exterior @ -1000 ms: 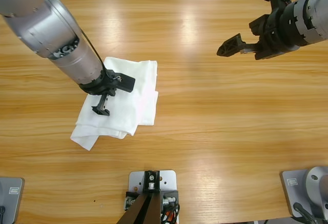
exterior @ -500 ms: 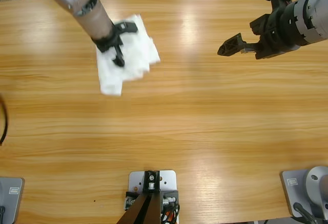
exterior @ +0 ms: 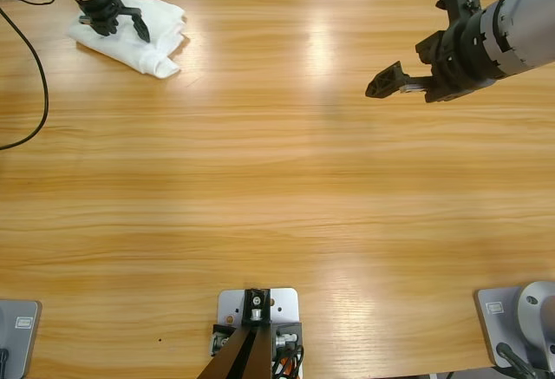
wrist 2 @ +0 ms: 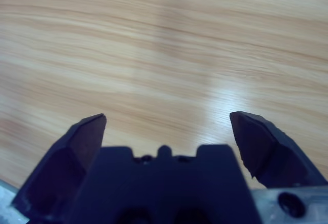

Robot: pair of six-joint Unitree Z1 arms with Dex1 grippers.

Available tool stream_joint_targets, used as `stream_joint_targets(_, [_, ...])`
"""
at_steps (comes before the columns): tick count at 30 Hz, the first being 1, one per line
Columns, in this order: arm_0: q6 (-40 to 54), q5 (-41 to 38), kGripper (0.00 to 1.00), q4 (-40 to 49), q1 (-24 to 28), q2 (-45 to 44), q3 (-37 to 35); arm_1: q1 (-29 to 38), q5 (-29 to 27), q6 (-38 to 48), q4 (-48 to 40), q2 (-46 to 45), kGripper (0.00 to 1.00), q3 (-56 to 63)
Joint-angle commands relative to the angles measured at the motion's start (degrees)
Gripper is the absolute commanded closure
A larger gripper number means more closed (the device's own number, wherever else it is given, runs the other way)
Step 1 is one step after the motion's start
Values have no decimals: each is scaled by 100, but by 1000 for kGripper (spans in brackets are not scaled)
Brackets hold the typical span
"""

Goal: Fold clothes

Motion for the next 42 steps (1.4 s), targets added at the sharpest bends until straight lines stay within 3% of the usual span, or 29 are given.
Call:
stream_joint_targets(1, [-948,-111,4,508,640,958,-896,-34,75,-32,70,199,0,49])
stream_joint_targets(8, [-1065,-810,0,884,735,891,-1671,-34,-121,-36,306,-288,0,90])
stream_joint_targets(12, [-995,-1260,0,1152,586,140,-2097,-32,-582,-173,809,-888,0,19])
stream_joint_targets(16, [-816,-1016,0,1501,408,-1262,-1632,-30,-835,-408,1584,-1452,0,-207])
stream_joint_targets(19, [-663,-1023,0,1498,714,-2097,-1056,-20,-803,-415,1760,-1796,0,-156])
stream_joint_targets(22, [-345,-1151,0,1343,732,-3256,271,-16,-772,-442,2113,-1840,0,-118])
stream_joint_targets(26, [-382,-1070,0,-916,649,-5378,4646,-9,-1125,-1034,2104,-1972,0,269])
stream_joint_targets(30, [-380,-1086,0,-1773,531,-6967,7056,-9,-1146,-1298,2190,-2239,0,387])
stream_joint_targets(35, [-540,-1079,0,-2605,231,-8775,8972,-9,-1313,-1438,1999,-2401,0,835])
stream_joint_targets(37, [-643,-1069,0,-2577,215,-9116,9220,-9,-1598,-1769,1957,-2266,0,816])
stream_joint_targets(42, [-735,-1060,0,-2390,23,-9572,9375,-130,-1695,-1909,1904,-2245,0,830])
